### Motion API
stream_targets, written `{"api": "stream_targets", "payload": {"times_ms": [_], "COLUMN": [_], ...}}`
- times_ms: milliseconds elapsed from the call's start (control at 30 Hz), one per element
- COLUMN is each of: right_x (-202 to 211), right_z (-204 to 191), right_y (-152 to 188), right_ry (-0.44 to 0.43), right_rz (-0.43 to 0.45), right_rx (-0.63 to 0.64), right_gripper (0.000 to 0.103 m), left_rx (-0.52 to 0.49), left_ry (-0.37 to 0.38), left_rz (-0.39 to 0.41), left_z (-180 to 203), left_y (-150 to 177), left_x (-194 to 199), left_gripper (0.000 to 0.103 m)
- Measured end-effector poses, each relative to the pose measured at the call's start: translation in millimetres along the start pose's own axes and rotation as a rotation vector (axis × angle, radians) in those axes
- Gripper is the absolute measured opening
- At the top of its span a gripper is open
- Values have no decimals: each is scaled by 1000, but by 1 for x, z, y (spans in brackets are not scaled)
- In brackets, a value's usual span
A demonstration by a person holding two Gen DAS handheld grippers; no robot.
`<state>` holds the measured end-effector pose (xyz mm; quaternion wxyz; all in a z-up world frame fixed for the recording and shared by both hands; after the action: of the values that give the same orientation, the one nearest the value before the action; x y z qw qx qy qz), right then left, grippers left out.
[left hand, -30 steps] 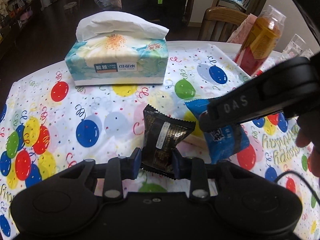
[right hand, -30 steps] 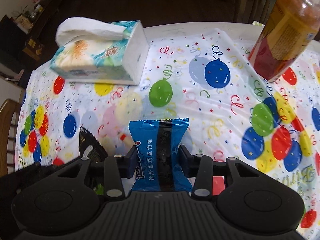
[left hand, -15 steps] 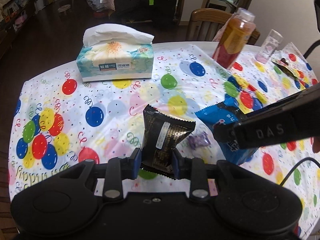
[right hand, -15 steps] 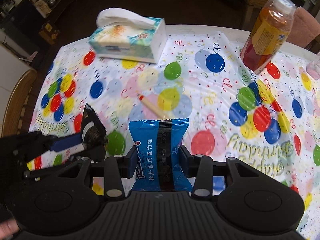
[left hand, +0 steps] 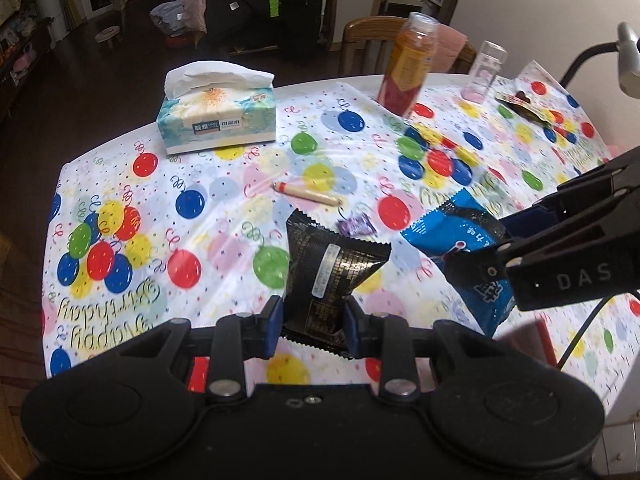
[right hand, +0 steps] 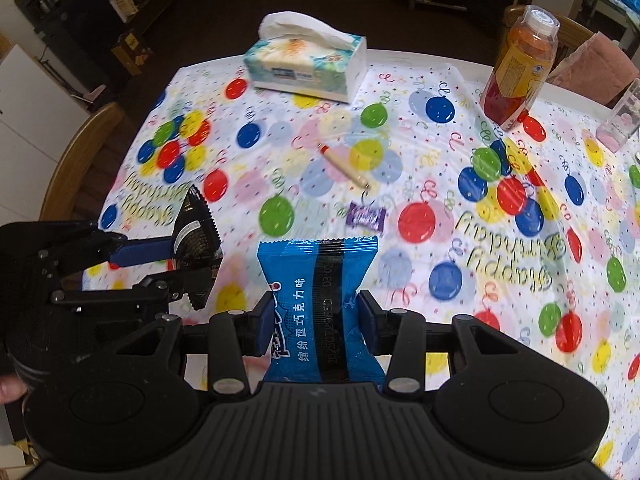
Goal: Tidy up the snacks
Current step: 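Lift both held wrappers and carry them over the white box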
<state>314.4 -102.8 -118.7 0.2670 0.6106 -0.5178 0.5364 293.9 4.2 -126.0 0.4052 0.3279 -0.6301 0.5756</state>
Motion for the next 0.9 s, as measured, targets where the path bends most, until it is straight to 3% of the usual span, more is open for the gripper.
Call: {"api": "stream_targets", "payload": {"times_ms": [467, 900], "right_x": [29, 18], "right_z": [-26, -20], "right_y": [86, 158], "right_ry": [-13, 0], "right_rz": [-14, -76], "right_rx": [17, -24], "right_gripper": [42, 42], "left_rx": [-106, -152], "left_ry": [43, 65], "left_rz": [6, -53], "left_z": [27, 40], "left_y": [61, 119], "left_x": [57, 55], "left_gripper": [29, 29]}}
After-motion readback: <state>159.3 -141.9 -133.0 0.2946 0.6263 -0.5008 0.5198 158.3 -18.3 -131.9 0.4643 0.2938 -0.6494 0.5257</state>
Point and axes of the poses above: each gripper's, at about its wrist camera, not at the fingertips, and x roughly against the way its jaws point, z to its right, y to its underside, the point moved 8 cm from there along -x, roughly the way its jaws point, and after that the axes turned 6 degrees about -y, right-handed, at the moved point
